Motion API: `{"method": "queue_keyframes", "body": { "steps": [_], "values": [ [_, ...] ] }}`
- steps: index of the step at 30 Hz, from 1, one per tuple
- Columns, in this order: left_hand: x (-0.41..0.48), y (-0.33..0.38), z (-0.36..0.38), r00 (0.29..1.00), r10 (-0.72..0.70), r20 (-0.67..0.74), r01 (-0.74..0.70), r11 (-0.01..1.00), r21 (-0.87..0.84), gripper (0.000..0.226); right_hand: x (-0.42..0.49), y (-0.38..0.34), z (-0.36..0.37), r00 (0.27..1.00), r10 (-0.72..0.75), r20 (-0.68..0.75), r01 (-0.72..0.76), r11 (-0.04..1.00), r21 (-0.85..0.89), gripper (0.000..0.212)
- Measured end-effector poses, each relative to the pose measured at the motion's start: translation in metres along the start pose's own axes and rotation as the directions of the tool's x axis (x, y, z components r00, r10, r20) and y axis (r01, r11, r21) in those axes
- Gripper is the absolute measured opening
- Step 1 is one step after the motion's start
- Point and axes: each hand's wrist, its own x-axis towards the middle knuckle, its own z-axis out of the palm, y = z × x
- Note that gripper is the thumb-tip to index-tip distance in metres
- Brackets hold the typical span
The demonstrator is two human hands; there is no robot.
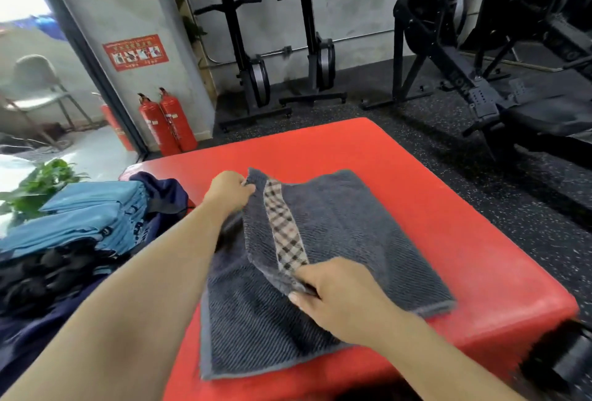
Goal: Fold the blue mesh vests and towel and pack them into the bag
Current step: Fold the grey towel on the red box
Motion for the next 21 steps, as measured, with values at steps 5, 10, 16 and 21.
{"method": "queue_keyframes", "body": {
  "steps": [5, 10, 16, 21],
  "values": [
    [-0.035, -0.070, 0.007, 0.995, -0.085, 0.054, 0.079, 0.992, 0.100, 0.045, 0.002, -0.022, 0.048, 0.982, 0.017, 0.188, -0.008, 0.999, -0.051, 0.021],
    [-0.020, -0.079, -0.014, 0.998, -0.044, -0.035, 0.046, 0.998, 0.049, 0.040, 0.023, -0.047, 0.040, 0.994, -0.104, 0.028, 0.106, 0.990, -0.094, 0.016],
    [-0.004, -0.100, 0.006, 0.997, -0.064, 0.054, 0.053, 0.983, 0.178, 0.044, 0.036, -0.059, 0.095, 0.952, -0.255, 0.169, 0.287, 0.937, -0.199, 0.014],
    [0.001, -0.110, 0.023, 1.000, -0.031, 0.006, 0.029, 0.977, 0.210, 0.036, 0.035, -0.051, 0.107, 0.944, -0.223, 0.244, 0.256, 0.960, -0.112, 0.032]
  ]
}}
